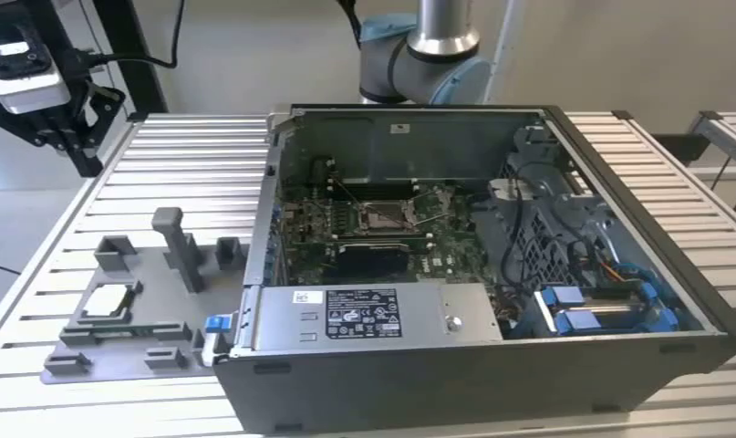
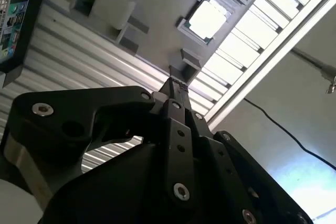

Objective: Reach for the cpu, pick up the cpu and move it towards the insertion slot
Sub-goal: 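Reach for the cpu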

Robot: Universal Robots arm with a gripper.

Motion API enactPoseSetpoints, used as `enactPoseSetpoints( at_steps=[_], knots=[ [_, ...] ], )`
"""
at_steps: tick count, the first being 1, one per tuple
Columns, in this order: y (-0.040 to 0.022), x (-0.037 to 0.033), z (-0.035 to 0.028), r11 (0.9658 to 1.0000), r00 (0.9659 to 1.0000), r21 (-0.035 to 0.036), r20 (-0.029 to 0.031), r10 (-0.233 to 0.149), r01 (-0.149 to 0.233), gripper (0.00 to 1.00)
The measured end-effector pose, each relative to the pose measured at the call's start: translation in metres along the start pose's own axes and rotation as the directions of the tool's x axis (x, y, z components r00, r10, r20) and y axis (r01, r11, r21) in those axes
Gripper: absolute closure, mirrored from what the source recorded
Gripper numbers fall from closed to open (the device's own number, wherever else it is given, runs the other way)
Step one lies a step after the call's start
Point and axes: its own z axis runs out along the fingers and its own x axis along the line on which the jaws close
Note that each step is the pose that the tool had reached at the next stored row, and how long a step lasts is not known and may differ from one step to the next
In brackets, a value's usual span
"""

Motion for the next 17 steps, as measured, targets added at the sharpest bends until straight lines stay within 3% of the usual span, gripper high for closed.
enactPoseSetpoints(
  at_steps=[9,16,17],
  knots=[
    [-0.0111,0.0315,0.0018,1.0000,1.0000,-0.0001,0.0003,0.000,0.000,1.00],
    [-0.0124,0.0340,0.0026,1.0000,1.0000,-0.0001,0.0004,0.000,0.000,1.00],
    [-0.0124,0.0341,0.0026,1.0000,1.0000,-0.0001,0.0004,0.000,0.000,0.00]
  ],
)
